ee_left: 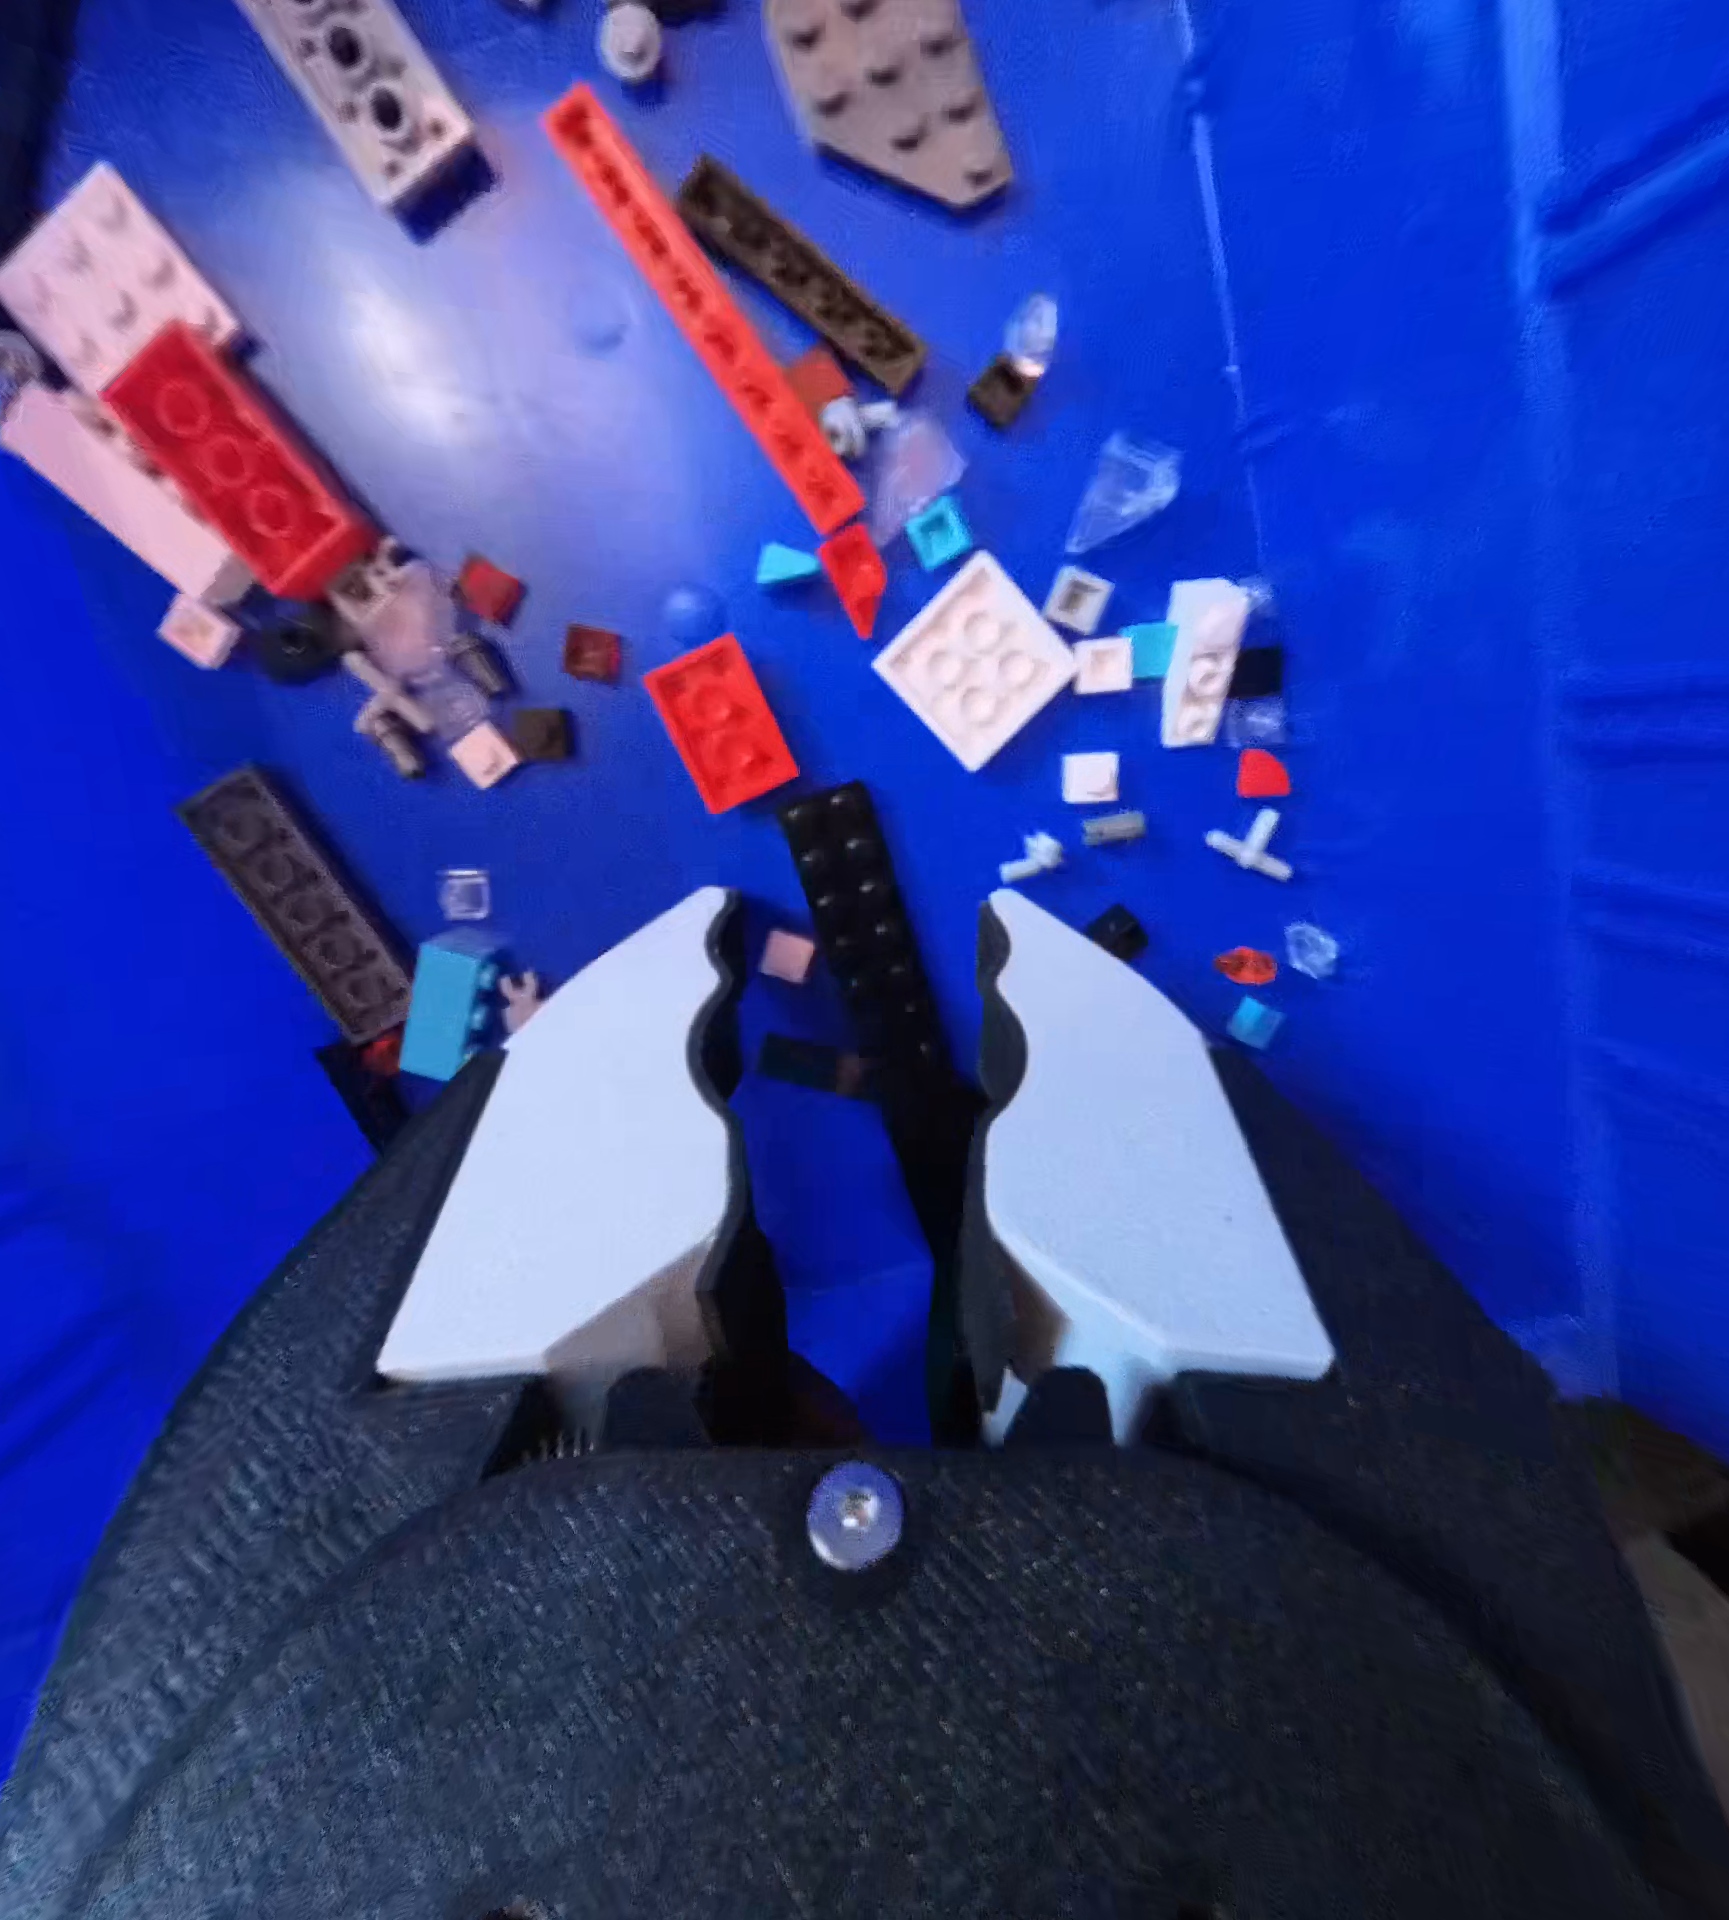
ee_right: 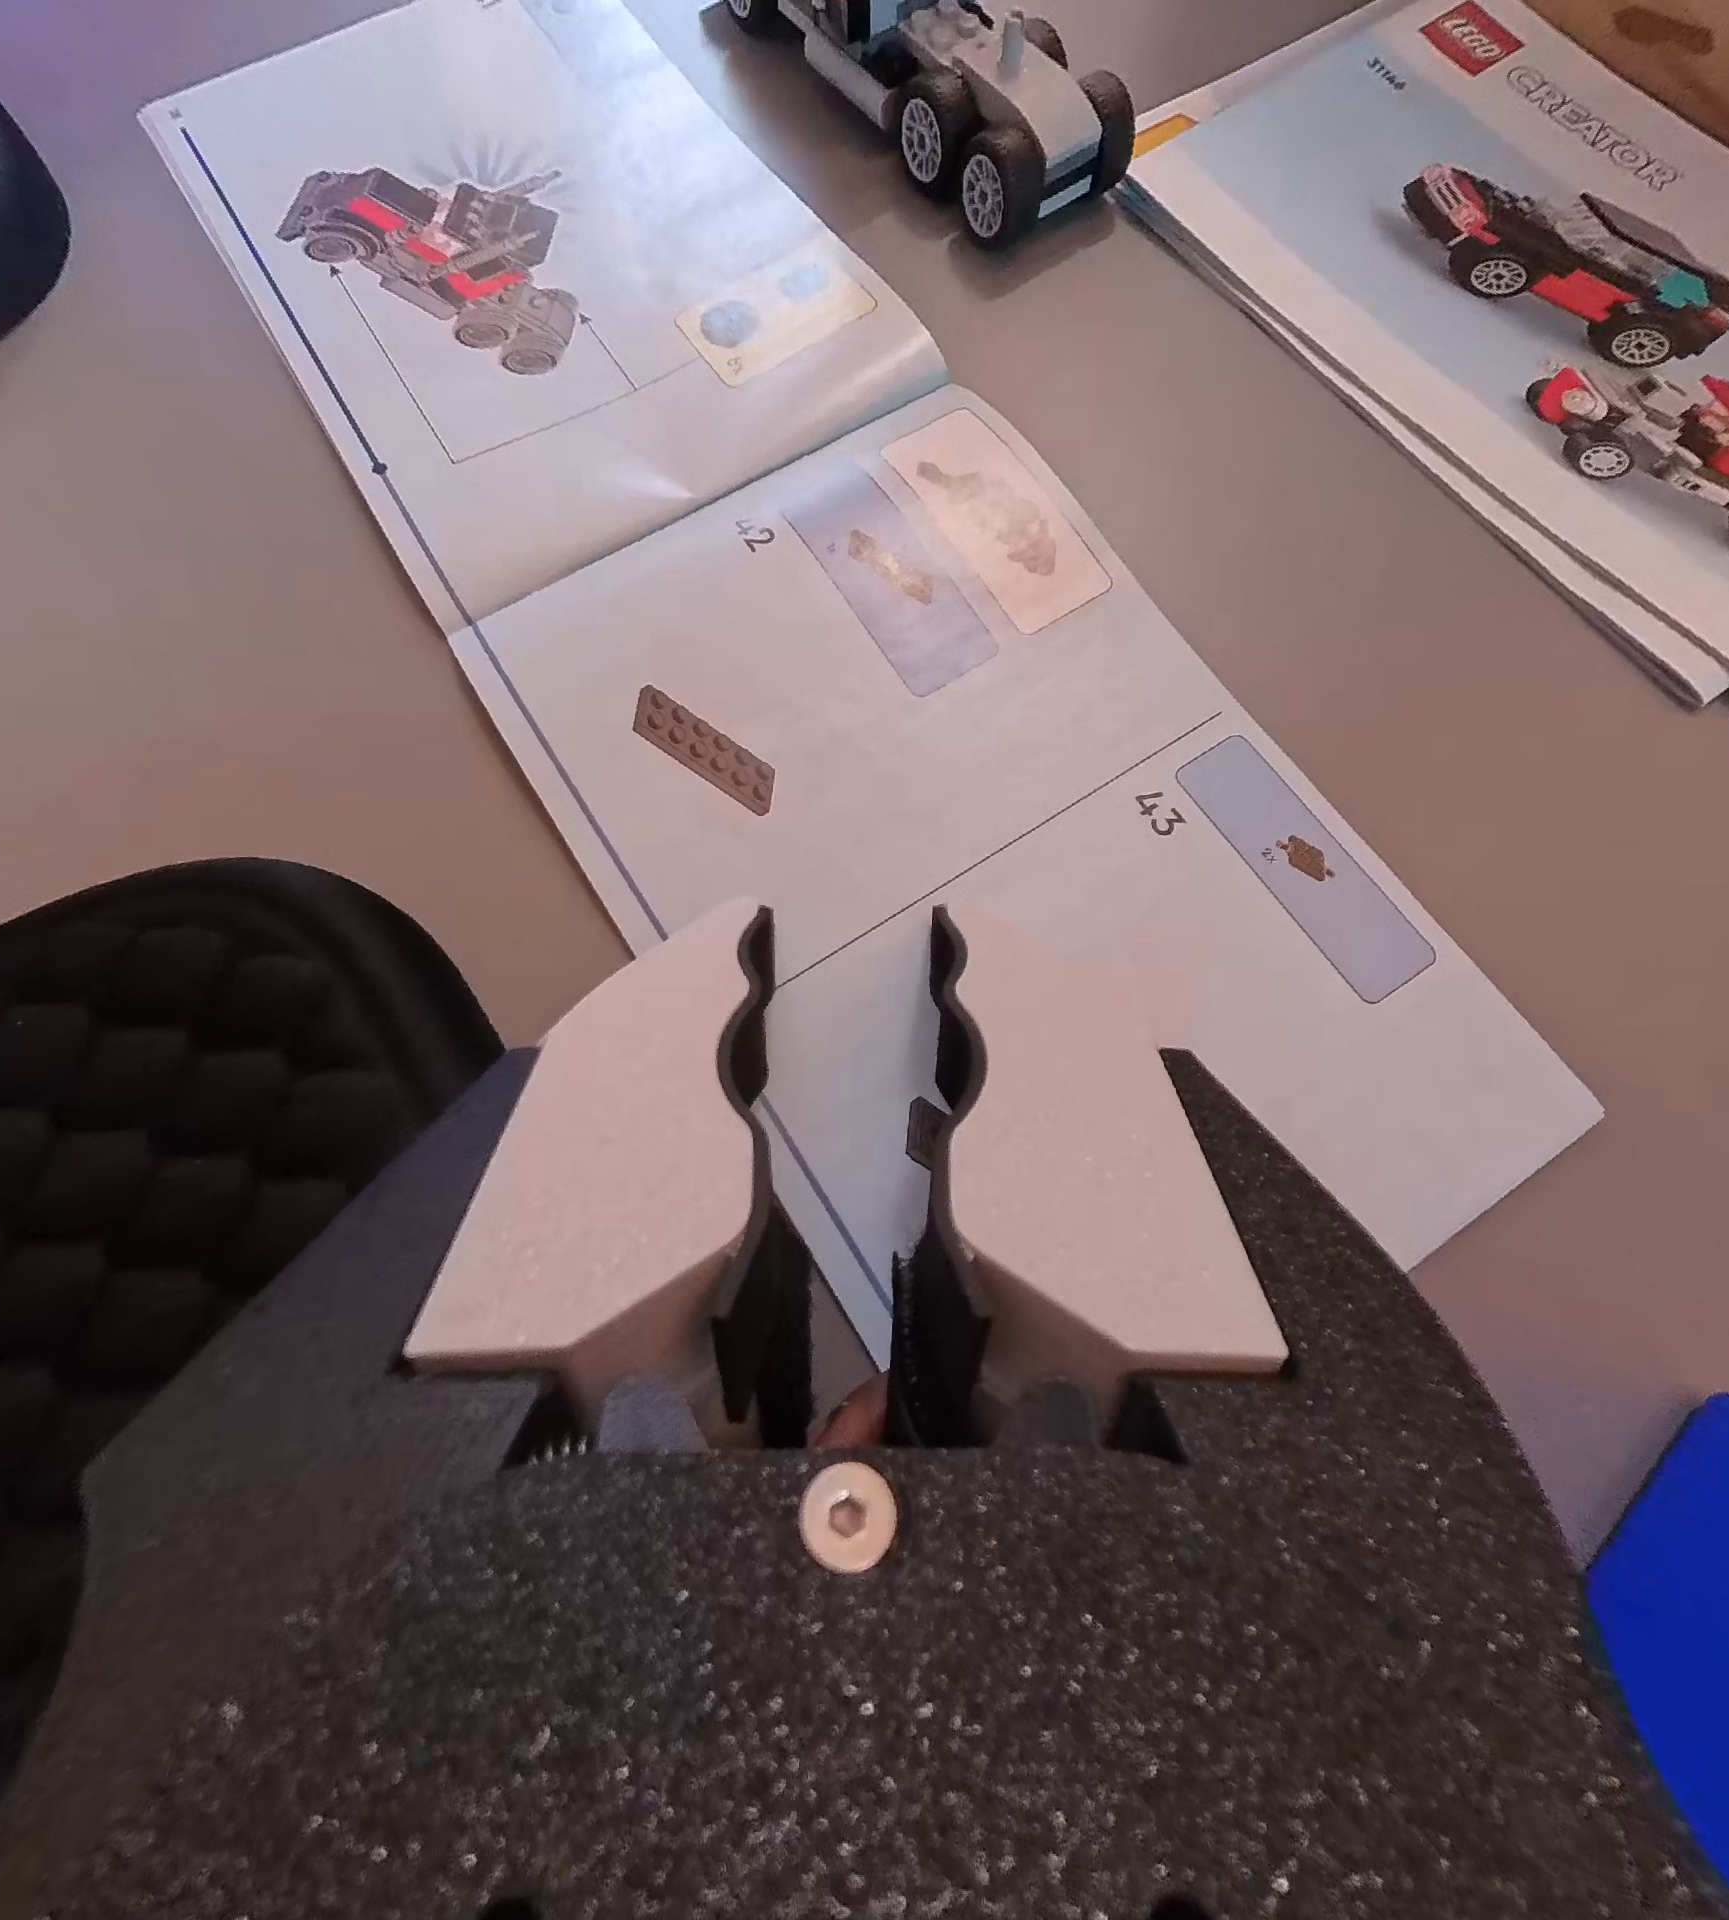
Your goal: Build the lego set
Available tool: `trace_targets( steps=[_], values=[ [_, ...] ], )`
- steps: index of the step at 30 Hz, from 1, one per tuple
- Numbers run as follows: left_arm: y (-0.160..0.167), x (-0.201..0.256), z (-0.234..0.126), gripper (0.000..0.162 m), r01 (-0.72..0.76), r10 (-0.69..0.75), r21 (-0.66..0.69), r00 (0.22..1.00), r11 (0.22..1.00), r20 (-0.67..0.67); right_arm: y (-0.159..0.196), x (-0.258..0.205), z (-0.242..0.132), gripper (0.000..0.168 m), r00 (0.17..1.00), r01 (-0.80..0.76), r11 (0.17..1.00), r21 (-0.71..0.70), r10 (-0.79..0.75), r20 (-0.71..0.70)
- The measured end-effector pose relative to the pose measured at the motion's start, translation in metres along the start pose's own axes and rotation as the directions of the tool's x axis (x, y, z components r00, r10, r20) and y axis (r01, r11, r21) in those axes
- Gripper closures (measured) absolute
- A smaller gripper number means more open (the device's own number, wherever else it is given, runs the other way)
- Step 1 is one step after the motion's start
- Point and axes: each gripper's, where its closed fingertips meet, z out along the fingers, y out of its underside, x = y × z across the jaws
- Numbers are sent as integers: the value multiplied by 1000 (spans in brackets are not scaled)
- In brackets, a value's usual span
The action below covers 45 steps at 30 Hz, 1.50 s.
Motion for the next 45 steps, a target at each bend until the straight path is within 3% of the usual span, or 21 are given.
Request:
trace_targets(
  steps=[3,5,10,14,18,20,26,29,33,36,40,45],
  values=[
    [10,28,-4,135,-111,105,-90,992,990,-64,0,0,0,140,1000,14,1000,-2,-14,-14],
    [1,30,-7,129,-138,135,-80,990,987,-38,0,0,0,140,1000,10,1000,-2,-10,-11],
    [-108,8,-13,122,-153,133,309,988,939,83,0,2,0,142,1000,-8,1000,0,8,-10],
    [-146,-25,24,132,-188,150,265,976,946,157,0,2,0,142,1000,8,1000,-2,-8,-22],
    [-148,-21,40,145,-96,99,229,995,969,0,0,2,0,142,1000,5,1000,-2,-5,-19],
    [-140,-12,42,140,-89,103,191,992,978,-69,0,2,0,142,1000,1,1000,-1,-1,-16],
    [-136,-6,40,130,-109,122,157,990,982,-77,0,1,0,141,1000,-1,1000,0,1,-7],
    [-137,-9,41,143,-134,141,156,989,978,-34,0,0,0,140,1000,12,1000,-2,-12,-13],
    [-138,-13,40,145,-171,174,185,985,968,1,0,0,0,139,1000,17,1000,-2,-17,-9],
    [-140,-25,19,144,-172,152,254,984,952,97,0,-2,-1,140,999,44,999,1,-44,-17],
    [-160,-13,-49,145,-199,134,438,975,877,175,0,-5,-2,139,996,89,996,7,-89,-19],
    [-195,79,-122,145,-360,326,565,931,743,165,2,-7,-6,137,997,78,997,17,-78,-6]
  ],
)
